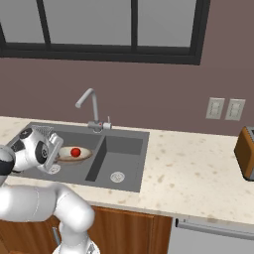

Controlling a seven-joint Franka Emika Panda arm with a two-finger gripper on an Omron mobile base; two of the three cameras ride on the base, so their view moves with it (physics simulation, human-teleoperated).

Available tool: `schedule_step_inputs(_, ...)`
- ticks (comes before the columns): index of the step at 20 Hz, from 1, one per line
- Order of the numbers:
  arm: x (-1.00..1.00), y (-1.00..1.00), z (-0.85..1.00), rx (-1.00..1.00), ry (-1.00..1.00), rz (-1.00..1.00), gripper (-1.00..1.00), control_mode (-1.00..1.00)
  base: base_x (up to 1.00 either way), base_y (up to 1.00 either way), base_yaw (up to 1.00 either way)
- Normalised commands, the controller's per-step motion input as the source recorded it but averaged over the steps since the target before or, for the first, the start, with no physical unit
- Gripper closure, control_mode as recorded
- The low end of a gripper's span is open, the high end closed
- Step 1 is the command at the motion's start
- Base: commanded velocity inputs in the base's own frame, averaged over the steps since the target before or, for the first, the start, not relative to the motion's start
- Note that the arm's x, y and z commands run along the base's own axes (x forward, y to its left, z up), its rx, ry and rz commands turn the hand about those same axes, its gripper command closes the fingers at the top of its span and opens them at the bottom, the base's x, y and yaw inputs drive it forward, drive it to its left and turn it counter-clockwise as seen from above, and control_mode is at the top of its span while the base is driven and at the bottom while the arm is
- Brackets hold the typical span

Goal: Pick the tomato from the cabinet and place it in the bowl. Then pick the bowl and place it in the sink. Then turn on the sink facuet.

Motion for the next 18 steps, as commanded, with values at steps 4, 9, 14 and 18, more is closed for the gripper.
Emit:
schedule_step_inputs(4, 0.09, 0.22, -0.09, 0.09, 0.00, -0.10, 1.00, -1.00, 0.00, 0.00, 0.00)
schedule_step_inputs(9, 0.17, 0.21, -0.35, 0.08, 0.02, -0.09, 1.00, -1.00, 0.00, 0.00, 0.00)
schedule_step_inputs(14, 0.27, 0.06, -0.36, 0.09, 0.04, -0.11, 1.00, -1.00, 0.00, 0.00, 0.00)
schedule_step_inputs(18, 0.25, 0.02, -0.19, 0.09, 0.05, -0.10, 1.00, -1.00, 0.00, 0.00, 0.00)
